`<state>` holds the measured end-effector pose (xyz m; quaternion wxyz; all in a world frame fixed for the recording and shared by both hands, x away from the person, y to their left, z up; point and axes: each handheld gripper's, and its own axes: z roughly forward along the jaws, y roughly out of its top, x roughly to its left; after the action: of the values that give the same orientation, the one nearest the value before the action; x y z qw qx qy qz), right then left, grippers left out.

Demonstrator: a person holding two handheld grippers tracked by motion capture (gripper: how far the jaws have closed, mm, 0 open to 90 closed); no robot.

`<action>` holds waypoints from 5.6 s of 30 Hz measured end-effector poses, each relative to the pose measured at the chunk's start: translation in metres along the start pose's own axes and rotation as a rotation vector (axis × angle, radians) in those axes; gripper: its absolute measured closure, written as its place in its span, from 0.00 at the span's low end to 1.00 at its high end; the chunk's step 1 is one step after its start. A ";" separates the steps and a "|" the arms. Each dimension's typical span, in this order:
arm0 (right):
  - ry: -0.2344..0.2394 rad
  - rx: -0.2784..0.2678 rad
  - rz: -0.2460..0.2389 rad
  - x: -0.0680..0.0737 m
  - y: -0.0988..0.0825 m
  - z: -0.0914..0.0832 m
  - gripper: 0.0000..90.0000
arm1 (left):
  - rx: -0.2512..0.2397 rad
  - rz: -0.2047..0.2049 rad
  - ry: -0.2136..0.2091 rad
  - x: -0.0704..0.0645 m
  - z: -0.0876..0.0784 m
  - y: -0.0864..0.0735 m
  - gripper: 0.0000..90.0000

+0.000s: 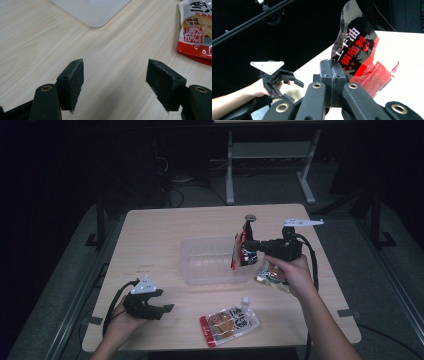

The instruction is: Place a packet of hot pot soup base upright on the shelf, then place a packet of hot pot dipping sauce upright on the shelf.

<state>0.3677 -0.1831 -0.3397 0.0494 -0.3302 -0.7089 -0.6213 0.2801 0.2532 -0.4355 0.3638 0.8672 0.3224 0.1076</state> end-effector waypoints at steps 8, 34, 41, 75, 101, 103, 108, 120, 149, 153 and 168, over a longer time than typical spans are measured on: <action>-0.016 0.023 0.010 -0.006 0.000 -0.002 1.00 | 0.002 0.000 0.001 0.000 0.001 0.000 0.34; -0.040 0.088 0.057 -0.028 -0.017 0.012 1.00 | 0.011 -0.002 -0.006 0.000 0.002 -0.001 0.34; -0.036 0.094 0.068 -0.034 -0.018 0.020 1.00 | 0.014 -0.003 -0.009 0.000 0.003 -0.001 0.34; -0.136 0.124 -0.008 -0.033 -0.019 0.016 0.55 | 0.047 0.006 -0.033 -0.001 0.007 -0.002 0.33; -0.371 0.281 -0.173 -0.004 -0.080 -0.035 0.28 | 0.044 0.047 -0.036 -0.002 0.007 -0.003 0.29; -0.389 0.292 -0.177 -0.006 -0.084 -0.039 0.29 | 0.048 0.045 -0.040 -0.002 0.007 -0.004 0.30; -0.441 0.328 -0.178 -0.014 -0.090 -0.047 0.33 | 0.062 0.053 -0.039 -0.003 0.008 -0.004 0.30; -0.380 0.372 -0.142 0.002 -0.114 -0.058 0.52 | 0.054 0.063 -0.074 -0.016 0.009 0.003 0.33; -0.269 0.501 -0.128 0.014 -0.129 -0.030 0.59 | 0.138 0.256 -0.384 -0.120 0.075 0.050 1.00; -0.270 0.502 -0.130 0.014 -0.129 -0.030 0.57 | 0.145 0.266 -0.368 -0.119 0.083 0.056 1.00; -0.263 0.523 -0.096 0.016 -0.131 -0.033 0.61 | 0.141 0.246 -0.300 -0.104 0.090 0.059 1.00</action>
<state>0.2748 -0.2075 -0.4355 0.0113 -0.3502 -0.8600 -0.3711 0.2670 0.1049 -0.4533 0.3302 0.9297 0.1630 -0.0019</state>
